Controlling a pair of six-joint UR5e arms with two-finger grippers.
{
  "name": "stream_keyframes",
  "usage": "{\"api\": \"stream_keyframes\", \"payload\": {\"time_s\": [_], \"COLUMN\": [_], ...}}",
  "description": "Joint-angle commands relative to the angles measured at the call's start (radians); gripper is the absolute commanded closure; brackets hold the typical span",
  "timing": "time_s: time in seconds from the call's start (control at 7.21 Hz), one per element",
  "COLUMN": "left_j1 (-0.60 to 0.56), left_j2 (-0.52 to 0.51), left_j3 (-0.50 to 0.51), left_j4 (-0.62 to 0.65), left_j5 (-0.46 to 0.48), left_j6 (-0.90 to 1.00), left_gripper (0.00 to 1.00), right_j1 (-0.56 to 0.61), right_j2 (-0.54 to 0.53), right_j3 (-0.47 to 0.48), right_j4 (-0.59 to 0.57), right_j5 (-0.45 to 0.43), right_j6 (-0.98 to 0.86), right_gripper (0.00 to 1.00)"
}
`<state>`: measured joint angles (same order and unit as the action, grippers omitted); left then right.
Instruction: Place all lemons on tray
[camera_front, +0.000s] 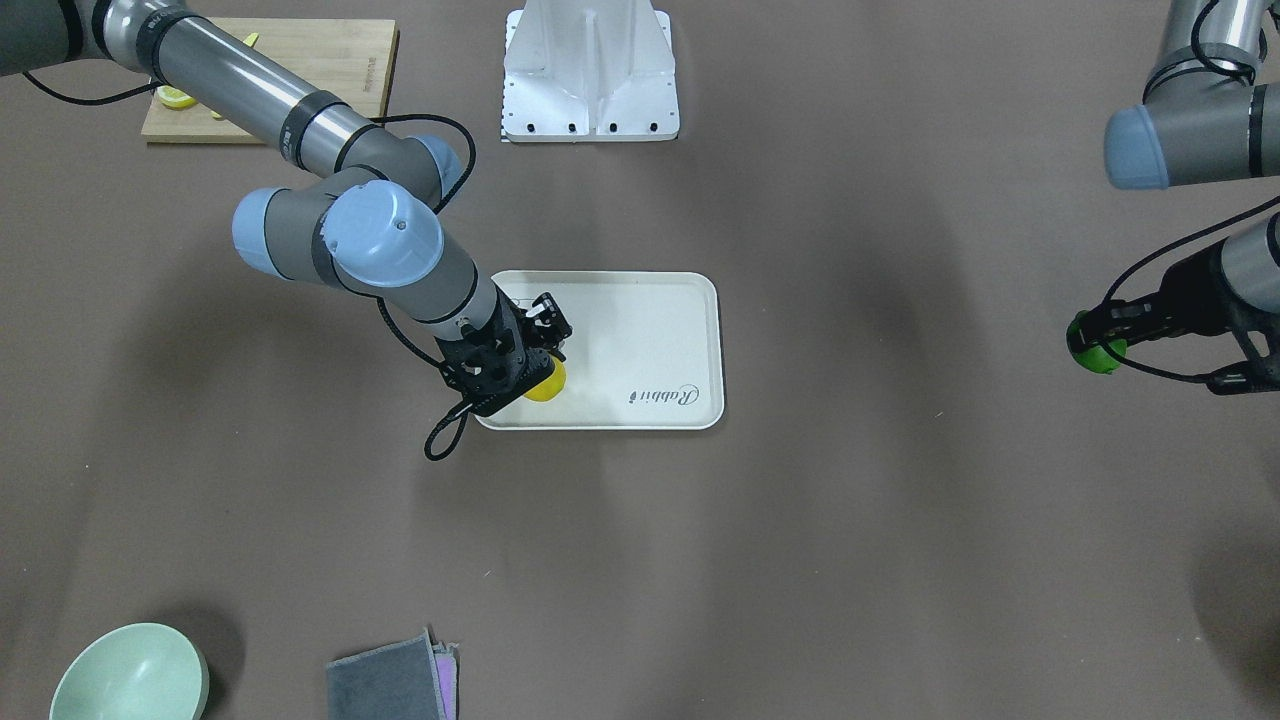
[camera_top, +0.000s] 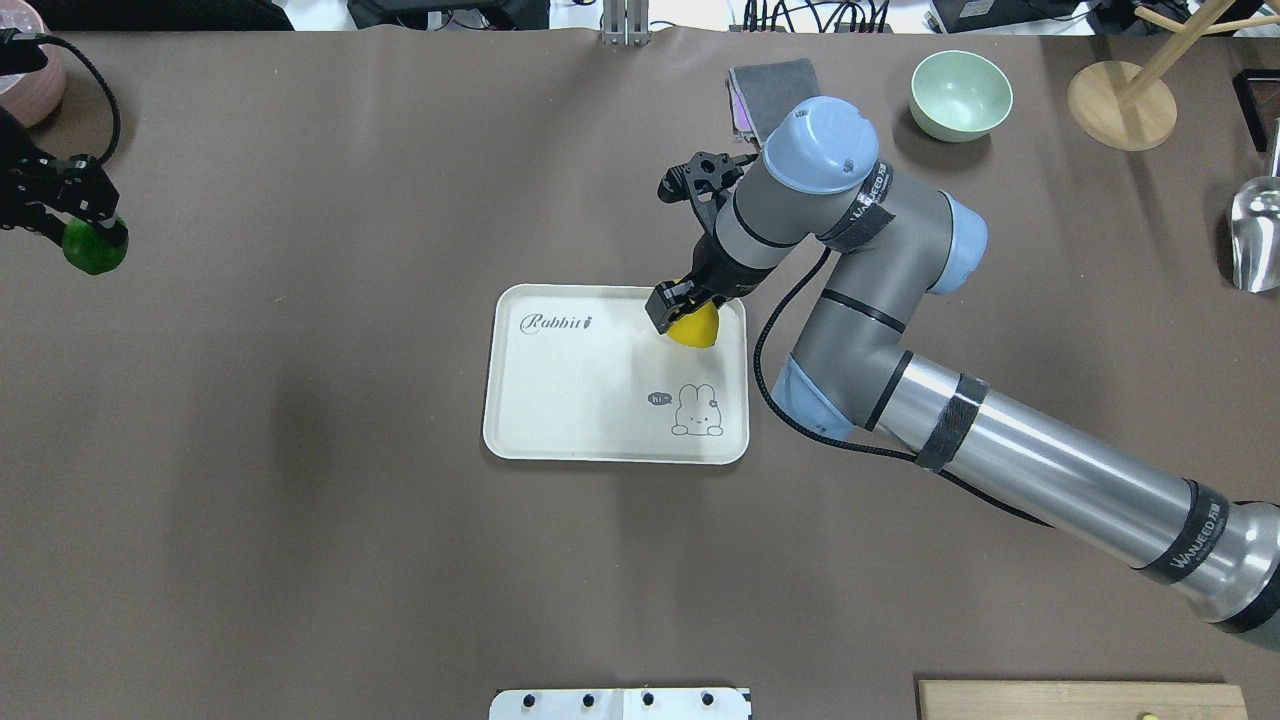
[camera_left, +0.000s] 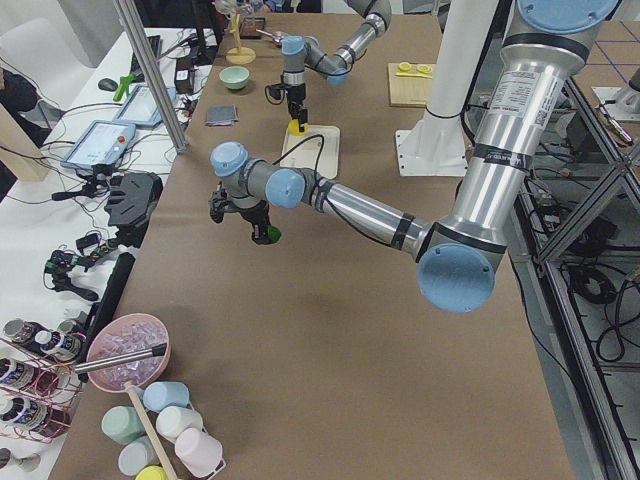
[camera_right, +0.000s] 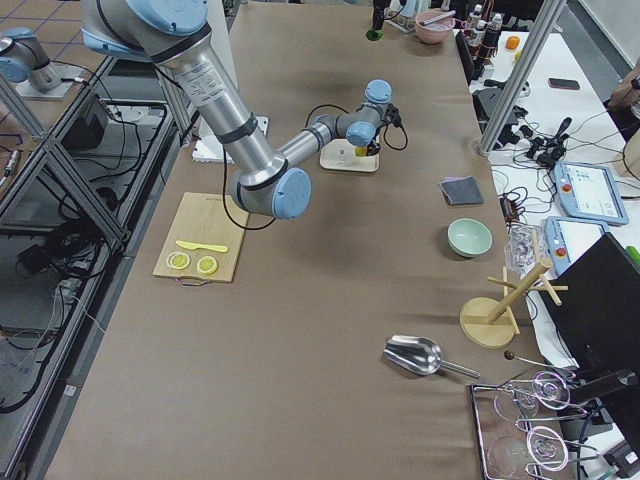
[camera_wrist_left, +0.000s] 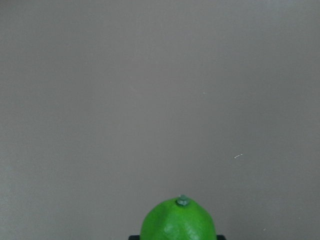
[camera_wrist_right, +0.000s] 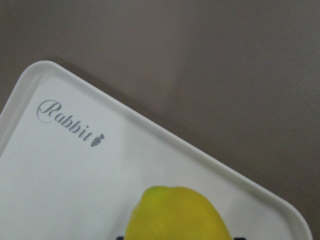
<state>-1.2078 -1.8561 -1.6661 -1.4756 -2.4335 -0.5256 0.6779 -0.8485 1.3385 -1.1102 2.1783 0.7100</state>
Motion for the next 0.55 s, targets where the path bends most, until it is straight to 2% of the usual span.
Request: {"api": "stream_keyframes", "payload": {"time_s": [0.0, 0.14, 0.42], "left_j1": [0.005, 0.026, 0.04], "left_j2": [-0.055, -0.107, -0.15], "left_j3": [0.0, 0.003, -0.003], "left_j4": [0.056, 0.092, 0.092], "left_j5": [0.008, 0.051, 0.065], "left_j6": [-0.014, -0.052, -0.127], "left_gripper": [1.0, 1.0, 1.0], "right_j1": [0.008, 0.031, 0.087], "right_j2": [-0.001, -0.001, -0.021], "right_j3": [0.001, 0.001, 0.01], "right_j4": [0.027, 0.048, 0.079], "right_j5": [0.009, 0.021, 0.096], "right_j6": [-0.001, -0.001, -0.001], "right_gripper": [0.0, 0.0, 0.0]}}
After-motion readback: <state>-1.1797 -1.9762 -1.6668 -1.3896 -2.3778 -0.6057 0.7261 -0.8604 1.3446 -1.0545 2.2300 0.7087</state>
